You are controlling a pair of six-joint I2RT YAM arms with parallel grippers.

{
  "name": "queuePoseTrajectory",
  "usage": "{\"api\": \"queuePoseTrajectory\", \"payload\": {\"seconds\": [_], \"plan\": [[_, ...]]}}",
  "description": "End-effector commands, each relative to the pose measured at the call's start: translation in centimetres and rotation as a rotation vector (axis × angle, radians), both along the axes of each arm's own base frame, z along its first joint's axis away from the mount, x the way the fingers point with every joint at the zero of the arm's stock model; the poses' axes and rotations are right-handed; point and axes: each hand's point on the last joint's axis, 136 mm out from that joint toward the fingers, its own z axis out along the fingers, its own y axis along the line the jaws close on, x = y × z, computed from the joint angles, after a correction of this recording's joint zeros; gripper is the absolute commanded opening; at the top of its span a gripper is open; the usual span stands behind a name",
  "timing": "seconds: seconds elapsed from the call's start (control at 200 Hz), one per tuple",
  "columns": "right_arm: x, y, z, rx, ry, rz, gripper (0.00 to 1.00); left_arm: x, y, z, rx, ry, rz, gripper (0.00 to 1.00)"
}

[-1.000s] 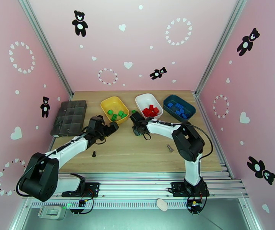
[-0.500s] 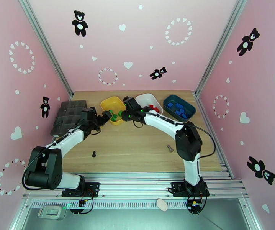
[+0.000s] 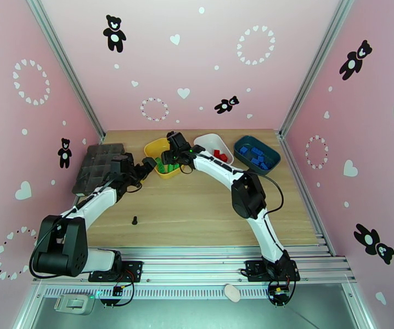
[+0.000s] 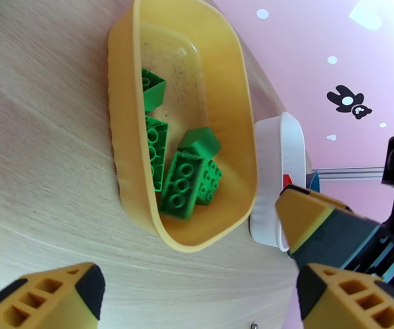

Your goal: Sort the legos into containers by color

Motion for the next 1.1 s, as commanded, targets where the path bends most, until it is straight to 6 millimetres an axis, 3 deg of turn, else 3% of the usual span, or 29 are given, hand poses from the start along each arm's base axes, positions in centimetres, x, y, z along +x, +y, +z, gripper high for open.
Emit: {"api": "queuePoseTrajectory", "payload": {"seconds": [0.0, 0.245, 0.531, 0.851, 1.096], "plan": [[-0.6, -1.8, 2.6, -0.048, -0.041, -0.018, 0.55, -0.9, -0.3, 0.4, 0.004, -0.008, -0.023, 0.99], [-1.3, -6.7, 2.6, -0.198, -0.057, -0.084, 0.48, -2.4, -3.1, -0.1, 0.088, 0.005, -0.093, 0.98], [-2.0, -11.4, -1.0, -0.391, -0.020, -0.138, 0.42, -4.1, -4.7, -1.5, 0.090, 0.030, -0.114, 0.98], [-1.2, -12.6, -5.2, -0.471, 0.035, -0.135, 0.43, -5.6, -4.8, -2.8, 0.100, 0.056, -0.118, 0.98], [0.3, -12.1, -7.2, -0.509, 0.044, -0.115, 0.45, -5.6, -4.8, -2.9, 0.105, 0.060, -0.120, 0.98]]}}
